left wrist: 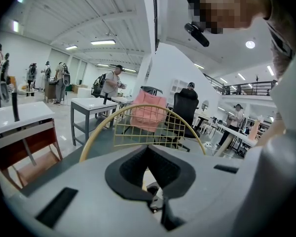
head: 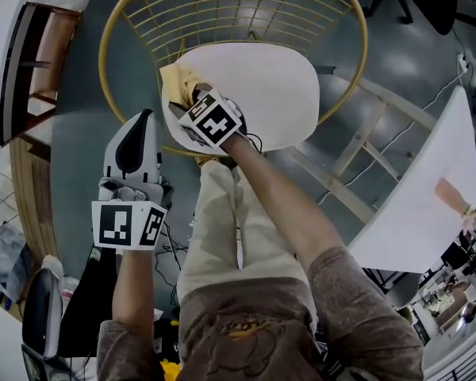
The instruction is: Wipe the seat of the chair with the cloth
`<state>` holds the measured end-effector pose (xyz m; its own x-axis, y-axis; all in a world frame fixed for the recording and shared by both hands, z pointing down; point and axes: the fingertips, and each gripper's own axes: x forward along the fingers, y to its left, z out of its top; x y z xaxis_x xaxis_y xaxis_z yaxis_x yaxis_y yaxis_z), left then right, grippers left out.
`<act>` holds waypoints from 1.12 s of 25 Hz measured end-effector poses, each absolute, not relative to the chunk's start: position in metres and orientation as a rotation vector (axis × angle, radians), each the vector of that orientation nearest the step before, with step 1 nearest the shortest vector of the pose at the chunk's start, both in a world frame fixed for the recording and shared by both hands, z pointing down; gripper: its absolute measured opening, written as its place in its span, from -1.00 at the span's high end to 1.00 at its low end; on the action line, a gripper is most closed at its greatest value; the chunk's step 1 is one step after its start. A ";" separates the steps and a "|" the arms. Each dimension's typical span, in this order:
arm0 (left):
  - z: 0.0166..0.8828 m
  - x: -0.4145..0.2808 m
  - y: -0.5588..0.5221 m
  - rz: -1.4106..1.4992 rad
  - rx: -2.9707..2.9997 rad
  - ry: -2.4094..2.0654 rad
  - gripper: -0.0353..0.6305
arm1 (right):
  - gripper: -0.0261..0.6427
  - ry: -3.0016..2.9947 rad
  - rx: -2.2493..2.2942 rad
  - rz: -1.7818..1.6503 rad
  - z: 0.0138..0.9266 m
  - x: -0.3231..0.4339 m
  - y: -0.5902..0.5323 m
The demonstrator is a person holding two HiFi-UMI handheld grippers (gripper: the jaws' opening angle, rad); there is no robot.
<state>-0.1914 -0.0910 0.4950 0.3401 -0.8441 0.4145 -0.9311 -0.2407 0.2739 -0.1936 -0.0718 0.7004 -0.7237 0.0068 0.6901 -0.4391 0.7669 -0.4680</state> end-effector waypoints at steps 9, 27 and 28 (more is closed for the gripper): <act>0.480 -0.182 -0.083 0.211 2.146 -1.522 0.88 | 0.59 -2.320 0.380 0.826 0.672 -0.172 -0.061; 0.450 -0.133 -0.069 0.162 2.201 -1.379 0.88 | 0.59 -2.056 0.821 0.764 0.649 0.080 -0.075; 0.449 -0.130 -0.068 0.164 2.206 -1.370 0.88 | 0.59 -2.032 0.839 0.752 0.649 0.092 -0.075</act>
